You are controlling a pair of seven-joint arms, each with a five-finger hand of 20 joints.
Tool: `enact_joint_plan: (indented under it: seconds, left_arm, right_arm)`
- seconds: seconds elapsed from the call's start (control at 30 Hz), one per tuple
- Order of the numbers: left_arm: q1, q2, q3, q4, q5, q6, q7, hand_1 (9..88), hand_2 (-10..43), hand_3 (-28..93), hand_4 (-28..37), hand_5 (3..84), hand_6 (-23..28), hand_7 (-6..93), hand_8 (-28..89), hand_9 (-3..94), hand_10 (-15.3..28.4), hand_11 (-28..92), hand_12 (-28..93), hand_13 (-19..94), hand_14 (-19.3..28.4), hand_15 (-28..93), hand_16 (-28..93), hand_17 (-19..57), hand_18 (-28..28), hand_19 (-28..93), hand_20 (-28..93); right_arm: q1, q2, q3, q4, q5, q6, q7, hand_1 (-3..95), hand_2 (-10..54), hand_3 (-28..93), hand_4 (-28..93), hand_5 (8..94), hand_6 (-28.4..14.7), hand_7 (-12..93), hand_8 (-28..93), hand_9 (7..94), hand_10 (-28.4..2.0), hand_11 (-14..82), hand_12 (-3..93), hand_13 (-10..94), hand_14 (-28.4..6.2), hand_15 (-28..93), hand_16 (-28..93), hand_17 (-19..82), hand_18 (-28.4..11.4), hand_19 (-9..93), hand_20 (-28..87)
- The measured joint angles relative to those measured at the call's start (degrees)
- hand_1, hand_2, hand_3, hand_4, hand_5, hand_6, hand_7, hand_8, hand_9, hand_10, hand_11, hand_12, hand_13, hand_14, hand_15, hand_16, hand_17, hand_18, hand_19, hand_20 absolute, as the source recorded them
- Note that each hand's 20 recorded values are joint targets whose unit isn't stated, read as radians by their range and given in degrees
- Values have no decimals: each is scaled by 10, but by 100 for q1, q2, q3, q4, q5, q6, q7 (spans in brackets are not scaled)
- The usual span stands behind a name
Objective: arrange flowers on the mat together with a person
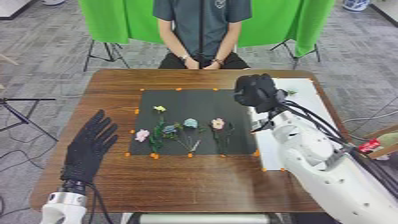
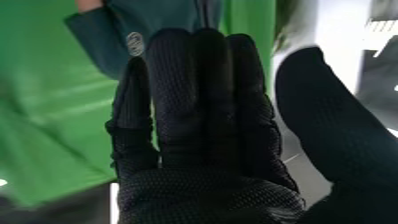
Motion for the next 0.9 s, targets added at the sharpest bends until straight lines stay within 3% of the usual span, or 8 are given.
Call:
enact_joint_plan:
  seconds: [0.13, 0.3, 0.43, 0.6, 0.9]
  left_arm:
    - [41, -4, -18, -38, 1, 12, 36, 270, -7, 682, -267, 264, 25, 171, -95, 197, 104, 173, 163, 176, 122, 151, 56, -131, 194, 371, 105]
    - [123, -26, -31, -72, 1, 16, 114, 269, -8, 684, -268, 262, 22, 174, -97, 196, 103, 175, 162, 175, 120, 152, 56, -130, 193, 372, 105]
    - [135, -53, -25, -73, -11, 9, 174, 269, -9, 685, -268, 261, 21, 176, -98, 196, 102, 175, 161, 175, 119, 152, 55, -130, 193, 372, 104]
    - [137, -78, -23, -71, -20, 10, 203, 269, -10, 686, -269, 260, 20, 178, -99, 195, 101, 176, 160, 175, 119, 152, 55, -129, 194, 371, 104]
    - [37, -89, 71, -27, -14, -3, 188, 270, -10, 684, -269, 258, 19, 178, -101, 192, 100, 176, 160, 175, 118, 149, 56, -129, 197, 371, 104]
  right_arm:
    - [-894, 84, 1268, -992, 1432, -831, -396, 186, 49, 854, -223, 392, -47, 167, -101, 387, -150, 160, 236, 313, -132, 291, 213, 96, -217, 509, 295]
    - [-2071, -93, 2589, -1743, 2403, -1861, -878, 151, 22, 832, -231, 363, -78, 88, -74, 352, -148, 92, 231, 281, -131, 156, 283, 70, -220, 435, 264]
    - [-3174, -530, 3582, -2212, 3687, -1853, -790, 150, 14, 828, -233, 357, -71, 92, -70, 348, -148, 81, 232, 280, -132, 129, 299, 61, -221, 421, 260]
    - [-4332, -1076, 4785, -2511, 5140, -1411, -724, 150, 10, 828, -232, 362, -66, 100, -72, 354, -147, 86, 237, 288, -132, 131, 314, 56, -223, 421, 264]
    - [-4822, -1249, 5141, -2404, 7207, -1307, -714, 150, 9, 826, -233, 361, -72, 101, -74, 355, -147, 97, 239, 292, -133, 141, 319, 55, -223, 424, 267]
